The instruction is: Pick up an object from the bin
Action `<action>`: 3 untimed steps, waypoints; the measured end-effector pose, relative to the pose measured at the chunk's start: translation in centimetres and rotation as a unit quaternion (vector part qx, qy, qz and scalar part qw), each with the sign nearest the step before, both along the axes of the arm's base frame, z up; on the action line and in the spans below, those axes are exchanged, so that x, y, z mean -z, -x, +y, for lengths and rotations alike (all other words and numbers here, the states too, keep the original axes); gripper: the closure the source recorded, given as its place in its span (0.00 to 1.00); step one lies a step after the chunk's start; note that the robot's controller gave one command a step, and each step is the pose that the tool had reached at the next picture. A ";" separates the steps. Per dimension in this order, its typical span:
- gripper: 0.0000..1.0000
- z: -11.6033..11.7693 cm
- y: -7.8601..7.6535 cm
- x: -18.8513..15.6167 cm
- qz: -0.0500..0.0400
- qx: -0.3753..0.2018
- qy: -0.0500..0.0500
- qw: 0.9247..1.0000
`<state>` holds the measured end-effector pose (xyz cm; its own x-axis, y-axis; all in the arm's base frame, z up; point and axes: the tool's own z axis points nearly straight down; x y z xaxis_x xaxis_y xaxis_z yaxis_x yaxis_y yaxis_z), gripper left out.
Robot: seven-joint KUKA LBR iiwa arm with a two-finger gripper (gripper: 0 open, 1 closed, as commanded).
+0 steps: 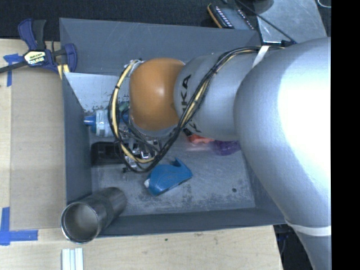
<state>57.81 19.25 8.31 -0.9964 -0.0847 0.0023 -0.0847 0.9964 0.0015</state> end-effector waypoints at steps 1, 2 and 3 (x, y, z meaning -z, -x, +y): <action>1.00 3.9 -0.8 0.8 0.008 0.108 0.005 0.994; 1.00 3.9 -0.8 0.8 0.009 0.108 0.005 0.994; 1.00 3.9 -1.0 1.0 0.014 0.096 0.007 0.995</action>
Offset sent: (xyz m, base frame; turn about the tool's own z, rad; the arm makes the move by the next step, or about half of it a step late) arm 0.0000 0.0000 0.0000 0.0000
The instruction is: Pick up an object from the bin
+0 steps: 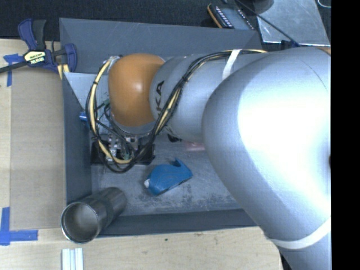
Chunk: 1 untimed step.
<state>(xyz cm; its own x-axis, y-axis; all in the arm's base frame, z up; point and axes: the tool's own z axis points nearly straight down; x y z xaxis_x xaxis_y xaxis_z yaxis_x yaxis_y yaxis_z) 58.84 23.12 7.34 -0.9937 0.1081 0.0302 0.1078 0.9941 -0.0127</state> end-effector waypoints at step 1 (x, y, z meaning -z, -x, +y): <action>1.00 1.0 1.7 -7.4 -0.007 -0.008 -0.002 1.000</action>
Offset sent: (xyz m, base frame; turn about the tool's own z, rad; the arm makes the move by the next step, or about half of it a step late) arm -0.0009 0.0085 -0.0002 -0.0033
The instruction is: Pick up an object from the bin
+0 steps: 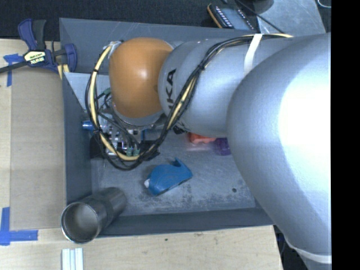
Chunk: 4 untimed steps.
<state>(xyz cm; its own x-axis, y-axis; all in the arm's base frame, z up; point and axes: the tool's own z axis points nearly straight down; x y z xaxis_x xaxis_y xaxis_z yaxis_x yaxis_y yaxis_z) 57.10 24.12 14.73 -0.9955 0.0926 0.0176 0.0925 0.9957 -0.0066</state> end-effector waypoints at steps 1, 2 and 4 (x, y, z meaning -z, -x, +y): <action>1.00 -0.4 -1.2 7.8 0.018 0.005 0.007 1.000; 1.00 -3.6 -3.5 7.3 0.027 -0.163 -0.002 0.986; 1.00 -4.9 -3.7 7.8 0.029 -0.244 -0.008 0.969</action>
Offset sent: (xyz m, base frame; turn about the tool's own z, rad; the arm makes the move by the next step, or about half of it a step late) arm 0.0475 -0.0369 -0.0640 -0.3219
